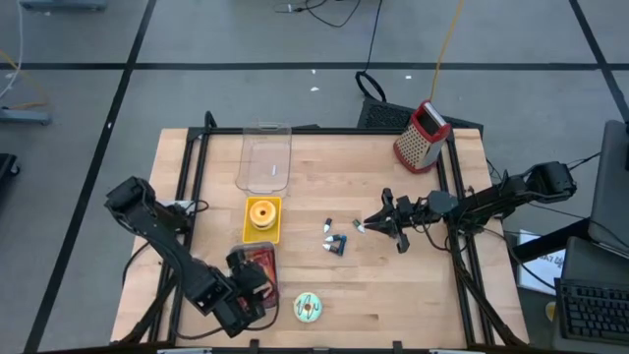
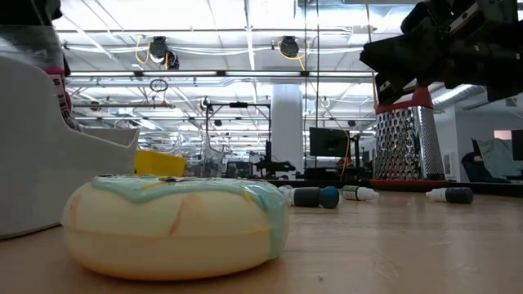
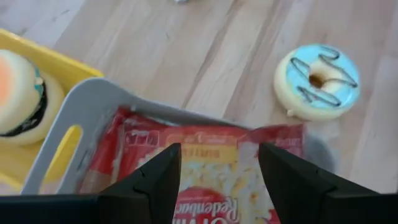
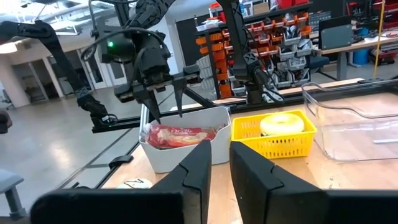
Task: Pick & Place Food Item
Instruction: Put the light blue donut into the yellow bin
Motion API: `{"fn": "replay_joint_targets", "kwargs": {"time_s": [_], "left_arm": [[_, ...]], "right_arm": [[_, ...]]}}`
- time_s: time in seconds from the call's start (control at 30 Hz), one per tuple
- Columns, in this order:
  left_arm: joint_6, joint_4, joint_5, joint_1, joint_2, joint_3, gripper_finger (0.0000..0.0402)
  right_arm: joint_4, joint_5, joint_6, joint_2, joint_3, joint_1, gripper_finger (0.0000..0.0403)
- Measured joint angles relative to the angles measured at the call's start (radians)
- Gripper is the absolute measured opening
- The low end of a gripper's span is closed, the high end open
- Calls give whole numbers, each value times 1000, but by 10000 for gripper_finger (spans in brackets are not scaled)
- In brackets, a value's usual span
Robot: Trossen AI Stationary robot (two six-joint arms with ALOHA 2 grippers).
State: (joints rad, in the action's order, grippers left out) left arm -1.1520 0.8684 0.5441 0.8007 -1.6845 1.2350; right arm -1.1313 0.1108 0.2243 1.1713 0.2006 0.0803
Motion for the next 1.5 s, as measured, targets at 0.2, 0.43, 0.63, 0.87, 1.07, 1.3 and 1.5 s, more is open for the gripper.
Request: {"fn": "replay_joint_targets", "kwargs": {"time_s": [0.2,0.43,0.63,0.87,1.07,1.3,1.5], "left_arm": [[76,-31,20,-1,72,29,214],[416,-357,56,-58,119,36,214],[508,-381,-262,-231,43,34,214],[714,-499,-481,-326,-73,34,214],[795,-611,-607,-332,-170,34,214],[856,-635,-624,-347,-228,34,214],[835,-596,-607,-364,-235,34,214]], "right_arm": [[0,2,3,0,0,0,54],[0,-2,1,0,0,0,52],[0,-4,0,0,0,0,56],[-1,-5,-8,0,0,0,55],[0,-5,-9,0,0,0,59],[-1,-5,-38,0,0,0,59],[-3,-5,-37,0,0,0,59]]}}
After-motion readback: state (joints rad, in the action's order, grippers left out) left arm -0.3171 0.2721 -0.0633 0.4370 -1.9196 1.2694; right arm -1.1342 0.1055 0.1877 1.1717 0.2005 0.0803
